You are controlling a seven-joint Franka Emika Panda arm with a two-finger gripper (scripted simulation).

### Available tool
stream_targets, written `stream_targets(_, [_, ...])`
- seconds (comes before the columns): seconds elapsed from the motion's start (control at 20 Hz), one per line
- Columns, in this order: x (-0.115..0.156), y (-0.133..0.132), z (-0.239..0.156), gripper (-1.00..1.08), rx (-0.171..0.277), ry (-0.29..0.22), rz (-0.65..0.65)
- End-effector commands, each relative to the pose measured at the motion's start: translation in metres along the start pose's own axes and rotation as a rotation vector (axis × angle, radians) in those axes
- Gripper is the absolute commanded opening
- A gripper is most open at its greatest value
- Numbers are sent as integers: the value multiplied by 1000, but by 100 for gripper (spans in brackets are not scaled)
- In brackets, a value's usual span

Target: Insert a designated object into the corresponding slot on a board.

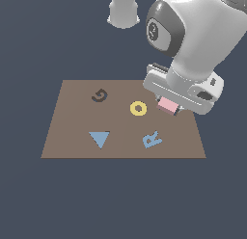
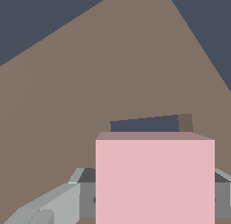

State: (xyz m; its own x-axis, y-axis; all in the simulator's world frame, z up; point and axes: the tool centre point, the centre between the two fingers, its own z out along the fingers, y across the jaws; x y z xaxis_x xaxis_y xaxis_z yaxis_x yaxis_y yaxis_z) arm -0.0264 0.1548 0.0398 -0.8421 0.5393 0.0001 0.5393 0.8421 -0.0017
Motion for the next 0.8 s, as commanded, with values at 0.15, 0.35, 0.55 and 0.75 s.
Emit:
stream_targets(0.15, [6,7,-1,-100,-1,-1,-80])
stream_targets(0.35, [8,9,-1,-100,-1,-1,-102])
stream_targets(0.55, [8,9,1,-100,-1,-1,-98])
stream_targets(0.75, [8,10,9,-100,-2,-1,-102])
